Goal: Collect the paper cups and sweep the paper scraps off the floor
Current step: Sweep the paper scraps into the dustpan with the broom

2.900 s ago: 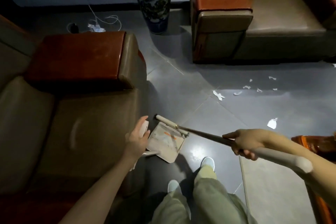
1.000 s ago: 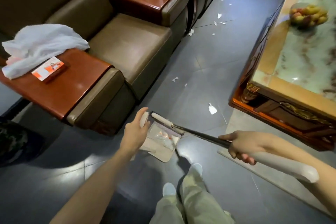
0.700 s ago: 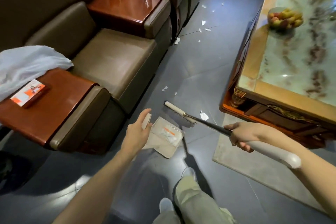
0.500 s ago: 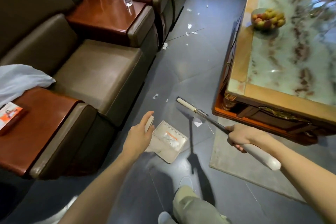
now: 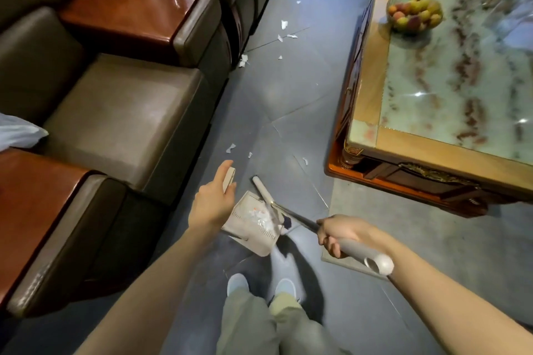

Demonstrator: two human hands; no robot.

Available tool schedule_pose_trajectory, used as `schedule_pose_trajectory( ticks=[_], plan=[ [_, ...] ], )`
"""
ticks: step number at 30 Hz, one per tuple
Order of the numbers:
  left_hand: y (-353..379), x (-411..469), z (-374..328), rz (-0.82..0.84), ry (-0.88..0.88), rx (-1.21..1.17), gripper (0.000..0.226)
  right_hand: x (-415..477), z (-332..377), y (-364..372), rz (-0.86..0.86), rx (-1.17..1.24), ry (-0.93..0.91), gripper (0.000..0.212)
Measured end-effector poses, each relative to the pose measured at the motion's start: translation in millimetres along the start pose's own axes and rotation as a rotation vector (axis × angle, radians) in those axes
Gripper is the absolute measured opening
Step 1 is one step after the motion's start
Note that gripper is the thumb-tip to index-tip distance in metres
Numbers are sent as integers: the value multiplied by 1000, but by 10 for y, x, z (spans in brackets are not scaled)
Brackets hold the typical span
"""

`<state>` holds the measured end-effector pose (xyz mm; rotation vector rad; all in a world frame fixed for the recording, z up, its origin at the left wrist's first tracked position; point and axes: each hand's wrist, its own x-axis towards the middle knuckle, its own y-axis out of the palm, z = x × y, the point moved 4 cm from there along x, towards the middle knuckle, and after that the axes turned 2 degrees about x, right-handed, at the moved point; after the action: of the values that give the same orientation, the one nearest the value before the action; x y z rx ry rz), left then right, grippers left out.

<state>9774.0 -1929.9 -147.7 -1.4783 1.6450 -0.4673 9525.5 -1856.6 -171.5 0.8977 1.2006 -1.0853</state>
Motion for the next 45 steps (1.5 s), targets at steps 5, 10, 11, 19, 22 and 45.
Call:
schedule_pose_trajectory(
  ticks=[5, 10, 11, 19, 22, 45],
  plan=[
    [-103, -17, 106, 33, -1, 10, 47, -277, 184, -113, 99, 32, 57, 63],
    [-322, 121, 205, 2, 32, 5, 46, -395, 535, -225, -5, 125, -25, 22],
    [-363, 177, 230, -19, 44, 0, 46, -370, 618, -249, 4, 176, -38, 30],
    [-873, 869, 451, -105, -14, -33, 40, -95, 1373, -427, -321, 63, -171, 19],
    [-1044, 1120, 510, -108, -20, -10, 42, 82, 1589, -409, -366, 14, -150, 13],
    [-1586, 2407, 773, -105, -30, -50, 44, 574, 3274, 914, -22, -768, -188, 28]
  ],
)
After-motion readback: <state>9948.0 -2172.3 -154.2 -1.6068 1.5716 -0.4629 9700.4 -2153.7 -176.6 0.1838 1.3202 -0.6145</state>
